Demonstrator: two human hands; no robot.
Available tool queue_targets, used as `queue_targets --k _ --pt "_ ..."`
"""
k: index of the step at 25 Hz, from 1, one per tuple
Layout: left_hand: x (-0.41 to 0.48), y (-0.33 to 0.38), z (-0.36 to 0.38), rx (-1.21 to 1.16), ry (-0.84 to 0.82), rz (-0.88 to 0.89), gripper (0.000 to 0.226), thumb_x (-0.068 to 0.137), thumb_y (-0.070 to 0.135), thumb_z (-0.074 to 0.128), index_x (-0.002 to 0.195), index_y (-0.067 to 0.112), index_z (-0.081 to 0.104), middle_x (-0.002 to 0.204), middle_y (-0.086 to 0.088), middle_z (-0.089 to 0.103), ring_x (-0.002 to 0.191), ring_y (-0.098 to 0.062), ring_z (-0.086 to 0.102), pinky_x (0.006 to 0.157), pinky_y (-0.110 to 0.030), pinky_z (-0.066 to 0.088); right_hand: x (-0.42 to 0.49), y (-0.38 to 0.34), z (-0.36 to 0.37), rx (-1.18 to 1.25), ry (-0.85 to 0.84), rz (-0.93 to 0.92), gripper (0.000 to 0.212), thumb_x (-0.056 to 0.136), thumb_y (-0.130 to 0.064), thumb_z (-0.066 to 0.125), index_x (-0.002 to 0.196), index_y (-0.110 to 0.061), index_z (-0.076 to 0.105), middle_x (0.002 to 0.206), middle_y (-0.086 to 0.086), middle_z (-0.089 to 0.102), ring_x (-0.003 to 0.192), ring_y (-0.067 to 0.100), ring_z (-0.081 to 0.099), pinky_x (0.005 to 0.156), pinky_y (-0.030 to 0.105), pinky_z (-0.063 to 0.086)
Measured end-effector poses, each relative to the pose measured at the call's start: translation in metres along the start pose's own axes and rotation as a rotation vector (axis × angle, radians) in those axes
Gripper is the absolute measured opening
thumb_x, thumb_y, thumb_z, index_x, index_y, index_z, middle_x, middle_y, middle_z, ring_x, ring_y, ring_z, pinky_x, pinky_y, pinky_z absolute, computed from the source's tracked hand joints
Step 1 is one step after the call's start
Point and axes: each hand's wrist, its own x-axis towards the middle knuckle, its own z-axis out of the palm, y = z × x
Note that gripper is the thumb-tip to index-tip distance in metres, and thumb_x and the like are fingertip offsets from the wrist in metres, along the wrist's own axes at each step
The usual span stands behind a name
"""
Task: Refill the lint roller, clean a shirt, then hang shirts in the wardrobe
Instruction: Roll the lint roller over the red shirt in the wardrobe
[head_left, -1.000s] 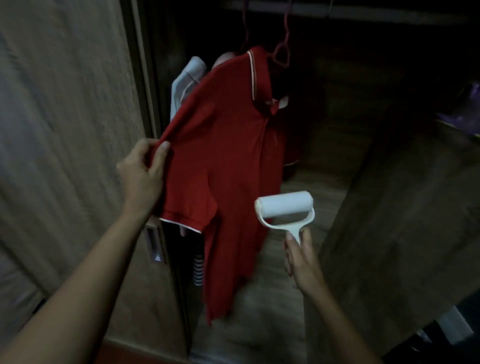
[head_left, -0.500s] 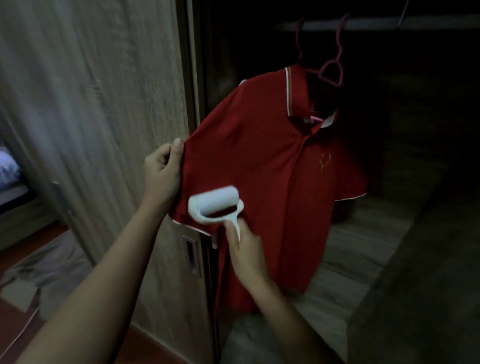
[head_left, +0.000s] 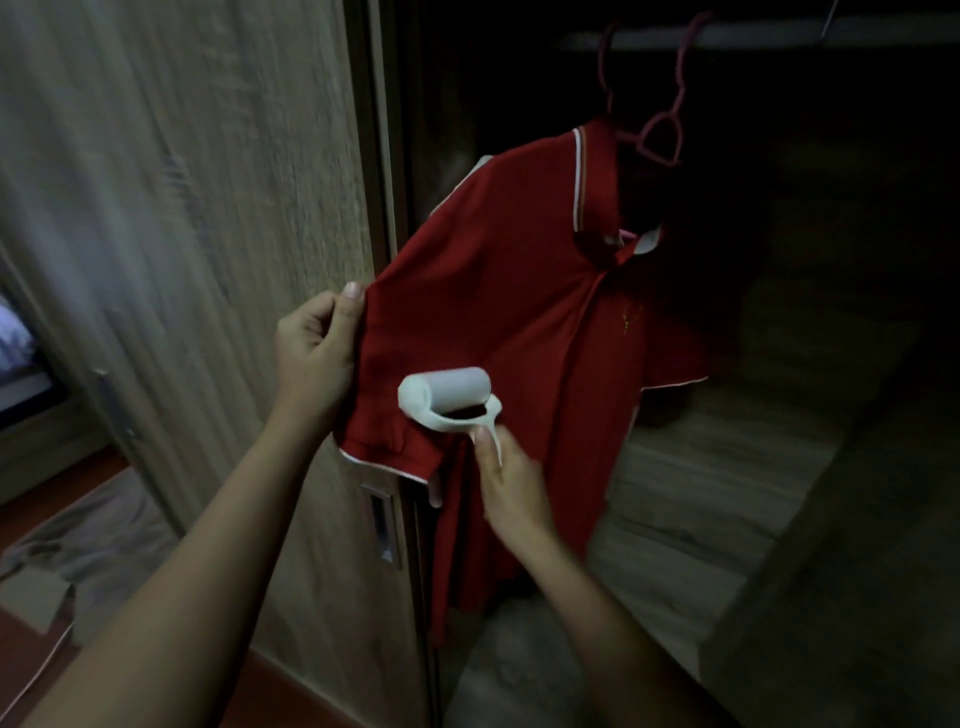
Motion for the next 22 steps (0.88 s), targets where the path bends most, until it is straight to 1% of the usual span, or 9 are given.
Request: queue_targets --k 2,5,7,10,13,14,18,20,22 --pt "0.0 0.001 0.0 0.02 -0.002 0.01 0.046 0.096 0.027 0.048 0.06 -0.003 0.043 0.051 0.009 0.033 0.05 -0.002 0.028 0.047 -0.024 0.025 0.018 -0.003 -0.01 -0.019 0.073 -0.007 0.034 0.096 -0.043 0.035 0.08 -0.019 0.052 0.05 -0.006 0.043 0.045 0.007 0.046 0.051 0.035 0.037" --pt "0.0 0.005 0.0 0.035 0.001 0.017 0.043 0.097 0.023 0.047 0.056 0.013 0.039 0.047 0.015 0.033 0.049 0.002 0.028 0.047 -0.019 0.025 0.085 -0.033 -0.054 -0.011 0.299 -0.038 0.041 0.097 -0.044 0.029 0.092 -0.012 0.055 0.054 -0.005 0.046 0.053 0.027 0.054 0.054 0.041 0.044" --pt "-0.001 0.004 0.0 0.034 0.008 0.018 0.042 0.097 0.024 0.048 0.056 0.019 0.038 0.046 0.016 0.034 0.049 0.002 0.029 0.047 -0.018 0.026 0.109 -0.05 -0.077 -0.044 0.355 -0.142 0.038 0.098 -0.039 0.031 0.095 -0.01 0.056 0.056 -0.003 0.048 0.054 0.026 0.054 0.052 0.034 0.036" --pt "-0.001 0.001 0.002 0.013 0.024 -0.002 0.043 0.097 0.025 0.048 0.058 0.007 0.042 0.048 0.014 0.035 0.049 0.0 0.03 0.047 -0.018 0.027 0.09 -0.027 -0.062 -0.13 0.25 -0.174 0.031 0.098 -0.032 0.038 0.092 -0.007 0.055 0.062 0.006 0.055 0.061 0.03 0.058 0.053 0.033 0.021" --pt "-0.002 -0.001 0.002 0.023 0.032 0.01 0.045 0.097 0.024 0.048 0.06 -0.003 0.044 0.05 0.012 0.034 0.049 0.0 0.03 0.047 -0.018 0.028 0.056 0.029 -0.033 -0.248 -0.021 -0.04 0.034 0.096 -0.042 0.038 0.1 -0.012 0.054 0.082 0.018 0.068 0.08 0.038 0.064 0.057 0.035 0.034" --pt "-0.002 0.0 0.002 0.029 0.031 0.016 0.046 0.096 0.023 0.048 0.06 -0.004 0.043 0.051 0.011 0.033 0.049 0.0 0.029 0.047 -0.018 0.027 0.053 0.039 -0.031 -0.289 -0.05 -0.038 0.036 0.096 -0.045 0.037 0.103 -0.013 0.054 0.087 0.019 0.069 0.085 0.039 0.064 0.061 0.036 0.04" --pt "-0.002 0.001 0.001 0.036 0.037 0.011 0.046 0.097 0.022 0.048 0.059 -0.004 0.041 0.053 0.004 0.031 0.05 -0.001 0.028 0.047 -0.019 0.026 0.075 0.03 -0.049 -0.253 0.16 -0.117 0.034 0.097 -0.036 0.038 0.107 -0.007 0.052 0.086 0.023 0.068 0.08 0.041 0.063 0.059 0.033 0.034" --pt "-0.002 0.002 0.002 0.049 0.051 0.004 0.045 0.097 0.021 0.048 0.058 -0.001 0.041 0.052 0.006 0.03 0.049 0.0 0.028 0.047 -0.018 0.026 0.087 0.036 -0.052 -0.332 0.113 -0.109 0.036 0.097 -0.038 0.037 0.109 -0.006 0.05 0.09 0.025 0.067 0.083 0.042 0.063 0.062 0.037 0.041" --pt "-0.002 0.003 0.004 0.05 0.055 -0.006 0.042 0.096 0.021 0.048 0.057 0.008 0.04 0.049 0.012 0.032 0.049 0.002 0.027 0.047 -0.017 0.026 0.089 0.059 -0.048 -0.548 -0.048 -0.012 0.041 0.097 -0.043 0.034 0.114 -0.008 0.047 0.1 0.026 0.066 0.093 0.044 0.062 0.072 0.044 0.046"
